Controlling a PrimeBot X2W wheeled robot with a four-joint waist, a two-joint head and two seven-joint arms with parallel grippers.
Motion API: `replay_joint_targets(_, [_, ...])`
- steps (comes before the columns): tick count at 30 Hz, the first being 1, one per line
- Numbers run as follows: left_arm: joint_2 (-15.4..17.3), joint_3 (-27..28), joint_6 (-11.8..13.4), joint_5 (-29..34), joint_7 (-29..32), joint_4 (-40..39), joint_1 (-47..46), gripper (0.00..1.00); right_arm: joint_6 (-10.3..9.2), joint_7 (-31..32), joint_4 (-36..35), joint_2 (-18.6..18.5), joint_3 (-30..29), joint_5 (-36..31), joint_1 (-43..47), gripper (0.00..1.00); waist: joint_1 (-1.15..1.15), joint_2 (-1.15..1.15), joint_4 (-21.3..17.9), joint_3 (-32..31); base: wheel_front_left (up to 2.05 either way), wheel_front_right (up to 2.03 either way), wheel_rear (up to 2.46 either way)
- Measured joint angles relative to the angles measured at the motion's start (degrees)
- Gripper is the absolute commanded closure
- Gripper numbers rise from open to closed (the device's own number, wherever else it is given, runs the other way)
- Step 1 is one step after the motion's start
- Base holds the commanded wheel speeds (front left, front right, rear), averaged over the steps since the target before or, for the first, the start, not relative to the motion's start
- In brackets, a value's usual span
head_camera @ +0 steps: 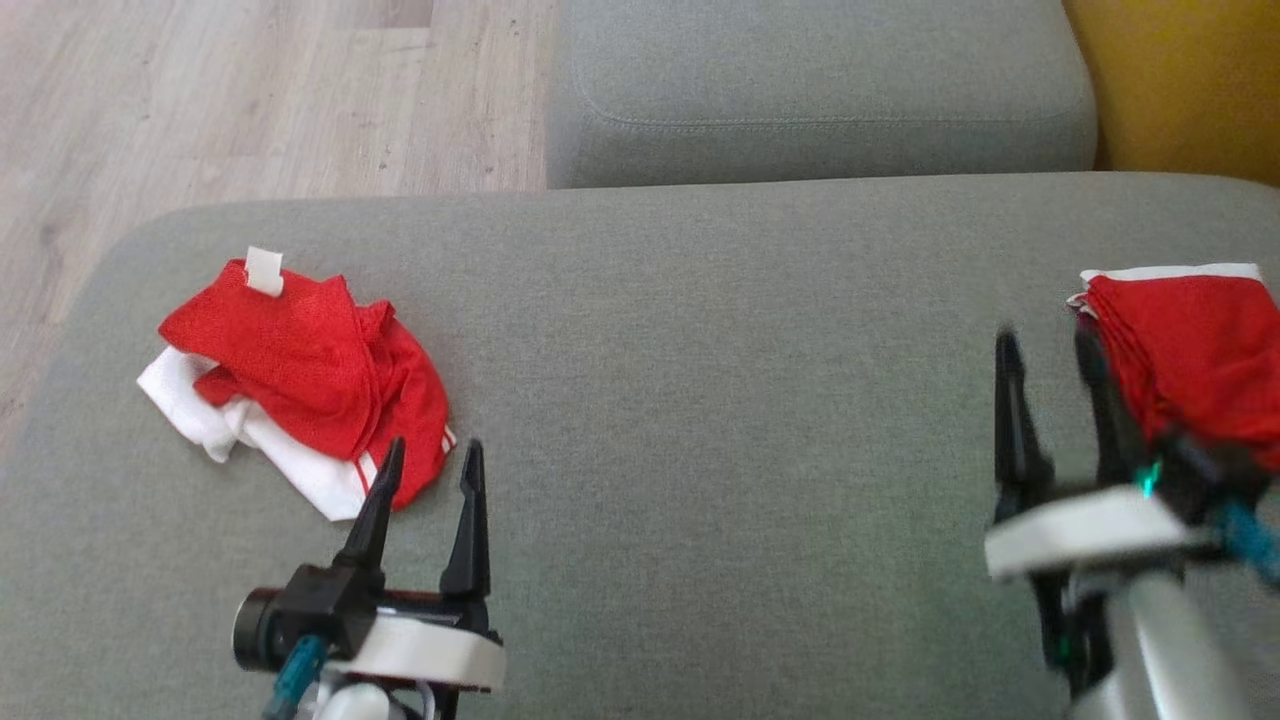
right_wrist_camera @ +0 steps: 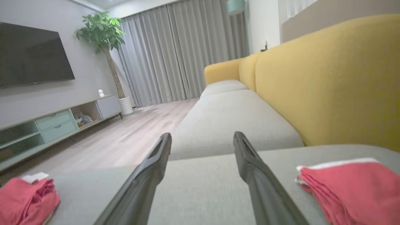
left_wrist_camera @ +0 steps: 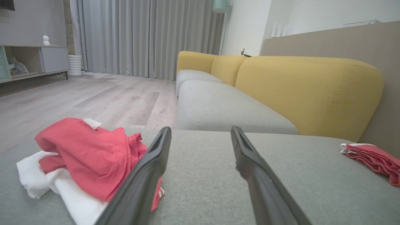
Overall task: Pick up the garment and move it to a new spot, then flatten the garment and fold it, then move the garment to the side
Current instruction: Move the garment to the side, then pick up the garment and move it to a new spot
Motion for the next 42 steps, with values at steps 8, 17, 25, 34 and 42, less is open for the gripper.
replay_joint_targets(8, [0.1, 1.5, -0.1, 0.0, 0.0, -0.8, 2.5, 0.00, 0.00, -2.4, 0.9, 0.5, 0.3, 0.4, 10.8, 0.00, 0.00, 0.00, 0.0, -0.7, 0.00, 0.00, 0.00])
replay_joint_targets(17, [0.1, 2.0, 1.0, -1.1, 0.0, -1.8, 3.7, 0.00, 0.00, -2.7, 0.1, 0.5, 2.6, 1.5, 11.6, 0.00, 0.00, 0.00, -0.6, -0.9, 0.00, 0.00, 0.00])
replay_joint_targets(25, [0.1, 1.9, 1.0, -1.2, 0.0, -2.0, 3.7, 0.00, 0.00, -2.7, -0.8, 0.5, 2.6, 2.3, 11.6, 0.00, 0.00, 0.00, -0.5, -1.0, 0.00, 0.00, 0.00])
replay_joint_targets(34, [0.1, 1.8, 1.3, -1.0, 0.0, -2.0, 3.7, 0.00, 0.00, -2.7, -0.9, 0.5, 5.4, 2.0, 11.9, 0.00, 0.00, 0.00, 2.4, -1.5, 0.00, 0.00, 0.00])
replay_joint_targets(42, [0.1, 2.4, 1.4, -0.3, 0.0, -2.0, 4.1, 0.00, 0.00, -2.8, -0.5, 0.6, 8.7, 3.3, 13.6, 0.00, 0.00, 0.00, 8.7, -2.2, 0.00, 0.00, 0.00])
